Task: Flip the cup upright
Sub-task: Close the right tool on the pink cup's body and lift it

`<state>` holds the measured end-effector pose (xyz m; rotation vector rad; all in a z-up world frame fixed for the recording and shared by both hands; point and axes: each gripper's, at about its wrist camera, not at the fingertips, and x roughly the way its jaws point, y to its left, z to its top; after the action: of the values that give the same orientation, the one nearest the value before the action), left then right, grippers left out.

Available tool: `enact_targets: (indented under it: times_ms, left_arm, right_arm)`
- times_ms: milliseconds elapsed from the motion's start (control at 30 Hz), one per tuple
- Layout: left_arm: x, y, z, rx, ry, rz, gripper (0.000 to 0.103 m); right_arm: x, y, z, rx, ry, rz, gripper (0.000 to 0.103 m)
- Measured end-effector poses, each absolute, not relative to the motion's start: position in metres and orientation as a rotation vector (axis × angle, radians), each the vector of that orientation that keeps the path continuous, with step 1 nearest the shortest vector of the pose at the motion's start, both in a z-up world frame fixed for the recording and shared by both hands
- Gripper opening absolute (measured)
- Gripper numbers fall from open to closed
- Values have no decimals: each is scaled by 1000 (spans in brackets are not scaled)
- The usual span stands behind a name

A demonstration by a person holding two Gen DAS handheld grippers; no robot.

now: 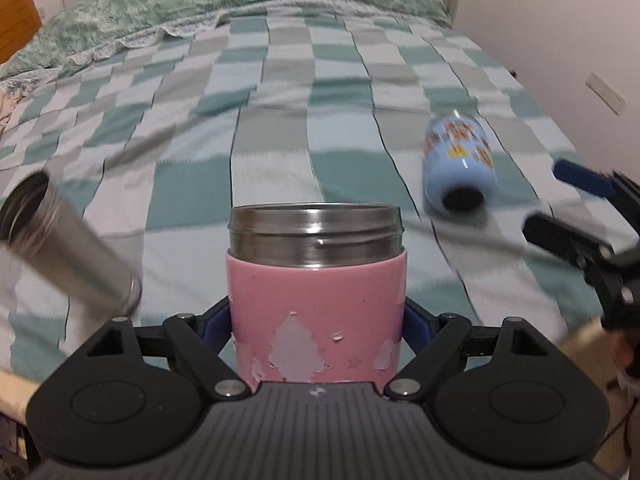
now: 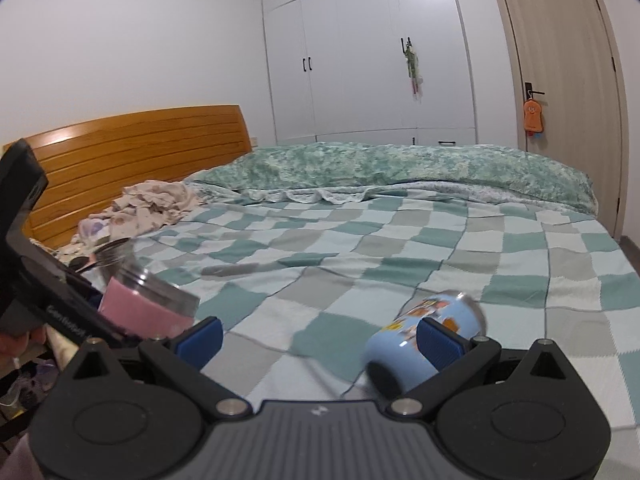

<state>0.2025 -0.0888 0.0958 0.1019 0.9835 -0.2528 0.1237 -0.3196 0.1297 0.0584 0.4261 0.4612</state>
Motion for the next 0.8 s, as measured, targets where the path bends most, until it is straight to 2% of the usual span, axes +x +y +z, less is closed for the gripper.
enact_targets:
  times_ms: [267, 700, 767, 800]
  left_arm:
    - [197, -85, 56, 10, 1078, -264, 84]
    - [218, -96, 32, 1, 1034, -236, 85]
    - [217, -93, 33, -3, 1027, -251, 90]
    - [216, -90, 35, -14, 1015, -254, 103]
  right_arm:
    - [96, -311, 103, 102, 496, 449, 103]
    - [86, -320, 84, 130, 558, 375, 103]
    - [88, -317, 86, 129, 566, 372, 103]
    - [88, -316, 87, 128, 569, 372, 103]
